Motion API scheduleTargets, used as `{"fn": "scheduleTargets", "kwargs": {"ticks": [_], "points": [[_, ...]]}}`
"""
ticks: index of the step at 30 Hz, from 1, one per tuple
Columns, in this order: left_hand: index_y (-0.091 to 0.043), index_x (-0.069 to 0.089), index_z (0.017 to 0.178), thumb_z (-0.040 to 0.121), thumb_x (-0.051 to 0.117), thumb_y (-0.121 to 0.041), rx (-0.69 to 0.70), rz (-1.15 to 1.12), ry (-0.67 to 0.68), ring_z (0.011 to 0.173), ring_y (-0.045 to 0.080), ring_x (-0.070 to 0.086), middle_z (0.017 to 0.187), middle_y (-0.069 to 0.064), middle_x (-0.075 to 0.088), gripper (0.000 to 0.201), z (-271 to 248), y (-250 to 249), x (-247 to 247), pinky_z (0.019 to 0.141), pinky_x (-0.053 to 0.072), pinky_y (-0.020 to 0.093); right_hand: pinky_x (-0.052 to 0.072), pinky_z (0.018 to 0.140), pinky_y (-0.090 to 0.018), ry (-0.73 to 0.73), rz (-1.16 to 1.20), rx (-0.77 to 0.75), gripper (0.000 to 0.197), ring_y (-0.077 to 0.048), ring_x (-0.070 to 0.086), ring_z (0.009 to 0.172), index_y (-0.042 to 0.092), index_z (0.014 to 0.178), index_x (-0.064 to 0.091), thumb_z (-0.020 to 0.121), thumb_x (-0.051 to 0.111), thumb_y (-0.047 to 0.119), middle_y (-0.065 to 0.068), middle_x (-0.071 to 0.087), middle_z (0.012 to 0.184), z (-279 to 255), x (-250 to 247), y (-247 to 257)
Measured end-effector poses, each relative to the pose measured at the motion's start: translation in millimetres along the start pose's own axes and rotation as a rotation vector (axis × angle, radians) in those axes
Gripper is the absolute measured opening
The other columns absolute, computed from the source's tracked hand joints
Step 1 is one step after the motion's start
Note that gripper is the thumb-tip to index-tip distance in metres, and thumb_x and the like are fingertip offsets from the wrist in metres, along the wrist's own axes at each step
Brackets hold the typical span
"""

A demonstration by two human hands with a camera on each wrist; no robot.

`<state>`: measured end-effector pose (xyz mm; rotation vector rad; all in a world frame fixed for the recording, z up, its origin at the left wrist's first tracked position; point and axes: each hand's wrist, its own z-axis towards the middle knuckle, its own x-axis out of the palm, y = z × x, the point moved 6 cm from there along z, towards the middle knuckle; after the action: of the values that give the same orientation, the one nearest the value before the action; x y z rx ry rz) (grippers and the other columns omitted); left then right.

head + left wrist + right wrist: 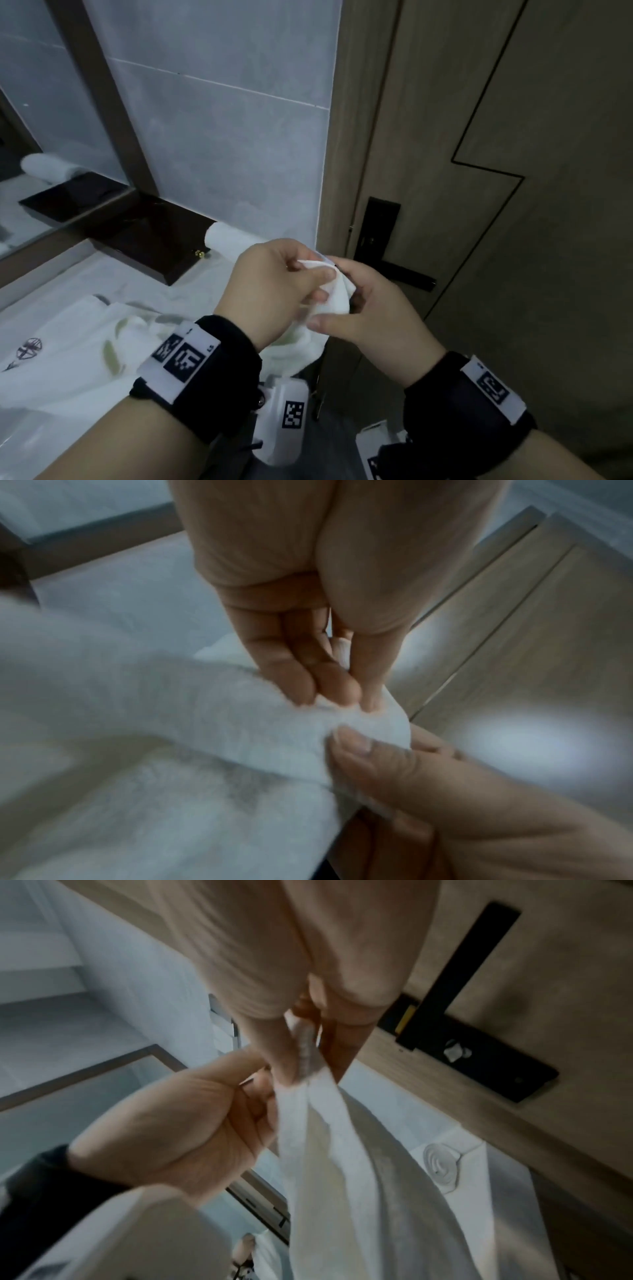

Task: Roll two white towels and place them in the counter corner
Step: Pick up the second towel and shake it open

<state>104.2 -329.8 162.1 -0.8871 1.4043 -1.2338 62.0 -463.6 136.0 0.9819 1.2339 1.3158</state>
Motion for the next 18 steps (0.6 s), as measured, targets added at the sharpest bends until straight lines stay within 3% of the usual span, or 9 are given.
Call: {"fn": "scheduleTargets", "kwargs": {"ticks": [3, 6, 9, 11, 13, 15, 18], "points": [[-0.019, 0.070, 0.069, 0.080, 0.079, -0.019, 0.093, 0.113, 0.017, 0.053, 0.005, 0.062, 0.062, 0.000, 0.068, 0.015, -8.7, -11.3, 21.2, 0.051, 0.045, 0.011, 0.054, 0.092, -0.043, -0.120, -0.066, -0.017, 0.044, -0.016, 0.067, 0.104, 0.025, 0.117, 0.067, 0.081, 0.067, -0.001, 0.001, 0.072, 0.109, -20.1, -25.4, 3.8], [-0.025, 0.068, 0.066, 0.079, 0.078, -0.037, 0.180, 0.312, 0.083, 0.056, 0.001, 0.053, 0.061, -0.007, 0.058, 0.020, -14.3, -22.3, 37.0, 0.054, 0.037, 0.010, 0.055, 0.082, -0.034, -0.180, -0.030, -0.045, 0.033, -0.017, 0.069, 0.097, 0.020, 0.105, 0.071, 0.084, 0.063, -0.004, -0.001, 0.073, 0.102, -42.9, -53.4, 9.3], [-0.036, 0.068, 0.068, 0.075, 0.075, -0.053, 0.180, 0.480, 0.186, 0.078, 0.009, 0.059, 0.085, -0.003, 0.057, 0.020, -16.0, -25.3, 53.2, 0.071, 0.041, 0.022, 0.053, 0.078, -0.026, -0.197, -0.024, -0.082, 0.032, -0.016, 0.068, 0.096, 0.020, 0.101, 0.072, 0.083, 0.062, -0.006, -0.002, 0.073, 0.102, -68.2, -80.0, 19.7], [-0.043, 0.068, 0.073, 0.068, 0.075, -0.060, 0.129, 0.558, 0.177, 0.096, 0.015, 0.056, 0.097, -0.008, 0.053, 0.019, -19.7, -23.8, 61.5, 0.089, 0.044, 0.034, 0.054, 0.080, -0.030, -0.225, -0.018, -0.101, 0.032, -0.017, 0.068, 0.097, 0.021, 0.099, 0.072, 0.083, 0.061, -0.005, -0.002, 0.073, 0.104, -86.5, -99.4, 26.4], [-0.046, 0.066, 0.073, 0.067, 0.077, -0.059, 0.094, 0.622, 0.164, 0.102, 0.018, 0.053, 0.100, -0.014, 0.050, 0.017, -25.5, -21.0, 72.6, 0.100, 0.041, 0.045, 0.054, 0.084, -0.034, -0.251, 0.008, -0.128, 0.030, -0.021, 0.067, 0.103, 0.016, 0.101, 0.070, 0.084, 0.059, -0.006, -0.003, 0.071, 0.113, -104.9, -118.9, 34.3], [-0.045, 0.065, 0.069, 0.073, 0.073, -0.058, 0.072, 0.625, 0.236, 0.091, 0.015, 0.057, 0.090, -0.014, 0.055, 0.016, -32.8, -15.4, 89.8, 0.098, 0.044, 0.048, 0.054, 0.085, -0.031, -0.281, 0.039, -0.160, 0.027, -0.023, 0.066, 0.107, 0.009, 0.105, 0.067, 0.086, 0.056, -0.008, -0.005, 0.070, 0.118, -122.6, -136.8, 43.6], [-0.034, 0.067, 0.072, 0.082, 0.067, -0.049, 0.079, 0.583, 0.338, 0.072, 0.012, 0.061, 0.068, -0.013, 0.062, 0.018, -45.7, -10.2, 118.4, 0.083, 0.053, 0.042, 0.053, 0.076, -0.023, -0.370, 0.044, -0.189, 0.025, -0.016, 0.068, 0.096, 0.006, 0.102, 0.065, 0.086, 0.054, -0.010, -0.003, 0.073, 0.108, -148.2, -163.1, 54.7]]}}
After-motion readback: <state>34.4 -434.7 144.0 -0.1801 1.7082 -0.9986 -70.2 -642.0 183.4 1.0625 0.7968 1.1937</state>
